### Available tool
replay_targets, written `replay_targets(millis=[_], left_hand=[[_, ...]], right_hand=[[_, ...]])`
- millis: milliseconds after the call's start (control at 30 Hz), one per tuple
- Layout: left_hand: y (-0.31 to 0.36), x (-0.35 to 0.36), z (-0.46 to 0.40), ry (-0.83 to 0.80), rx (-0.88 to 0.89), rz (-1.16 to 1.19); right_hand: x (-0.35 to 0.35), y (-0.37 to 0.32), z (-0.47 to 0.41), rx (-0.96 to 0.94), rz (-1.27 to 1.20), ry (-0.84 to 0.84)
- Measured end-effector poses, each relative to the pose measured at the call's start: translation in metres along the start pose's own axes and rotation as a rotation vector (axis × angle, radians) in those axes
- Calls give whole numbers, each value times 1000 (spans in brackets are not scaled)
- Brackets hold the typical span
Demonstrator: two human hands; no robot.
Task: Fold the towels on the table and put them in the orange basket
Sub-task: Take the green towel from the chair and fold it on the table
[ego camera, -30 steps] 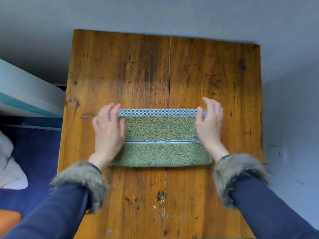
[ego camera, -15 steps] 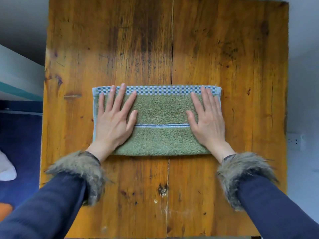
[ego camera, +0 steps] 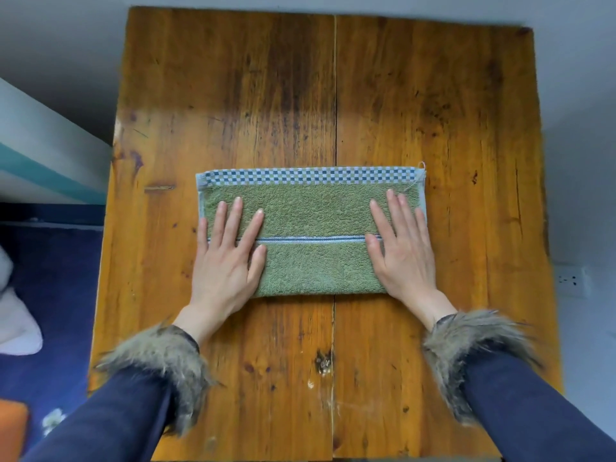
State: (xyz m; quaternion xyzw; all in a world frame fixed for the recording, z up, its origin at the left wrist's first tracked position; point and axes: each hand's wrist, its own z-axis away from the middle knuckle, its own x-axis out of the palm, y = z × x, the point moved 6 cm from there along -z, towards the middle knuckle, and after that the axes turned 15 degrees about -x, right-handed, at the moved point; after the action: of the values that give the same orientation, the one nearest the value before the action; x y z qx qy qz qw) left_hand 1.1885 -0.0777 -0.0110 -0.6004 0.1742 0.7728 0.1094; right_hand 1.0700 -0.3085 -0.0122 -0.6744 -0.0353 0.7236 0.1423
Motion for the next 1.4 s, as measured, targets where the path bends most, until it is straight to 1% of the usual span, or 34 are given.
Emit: replay_targets(millis=[100, 200, 233, 300, 367, 433, 500, 533, 600, 700, 867, 1000, 1100, 1167, 1267, 1400], left_hand=[[-1, 1, 0, -23, 3, -13], [-1, -6, -1, -38, 10, 70], [0, -11, -2, -21, 17, 132], [-2, -26, -3, 68, 11, 252], [-12, -39, -4, 144, -106, 316], [-28, -42, -6, 134, -330, 356], [-43, -37, -7, 39, -552, 392], [-47, -34, -6, -20, -624, 408], [-51, -30, -4, -97, -693, 426], [-54, -27, -7, -159, -738, 439], [-49, -25, -17, -279, -793, 405], [-47, -27, -21, -290, -765, 400], [-48, -29, -19, -274, -732, 520], [-53, -30, -17, -283, -758, 662], [-61, -29, -19, -368, -789, 853], [-59, -30, -22, -499, -719, 991]], right_hand=[[2, -1, -2, 11, 13, -14], [0, -5, -2, 35, 10, -39], [-2, -7, -3, 54, 2, -45], [-7, -14, -6, 94, -11, -58], [-12, -28, -9, 91, -11, -79], [-15, -48, -15, 32, -6, -106], [-14, -70, -22, -38, 5, -137], [-13, -79, -25, -63, 16, -153], [-9, -95, -29, -88, 32, -181], [3, -109, -28, -89, 30, -214], [17, -112, -27, -17, -8, -236], [21, -108, -26, -19, 0, -253], [20, -107, -25, -19, 10, -261], [20, -108, -25, -22, 14, -261], [19, -108, -24, -23, 23, -253], [23, -109, -22, -9, 66, -240]])
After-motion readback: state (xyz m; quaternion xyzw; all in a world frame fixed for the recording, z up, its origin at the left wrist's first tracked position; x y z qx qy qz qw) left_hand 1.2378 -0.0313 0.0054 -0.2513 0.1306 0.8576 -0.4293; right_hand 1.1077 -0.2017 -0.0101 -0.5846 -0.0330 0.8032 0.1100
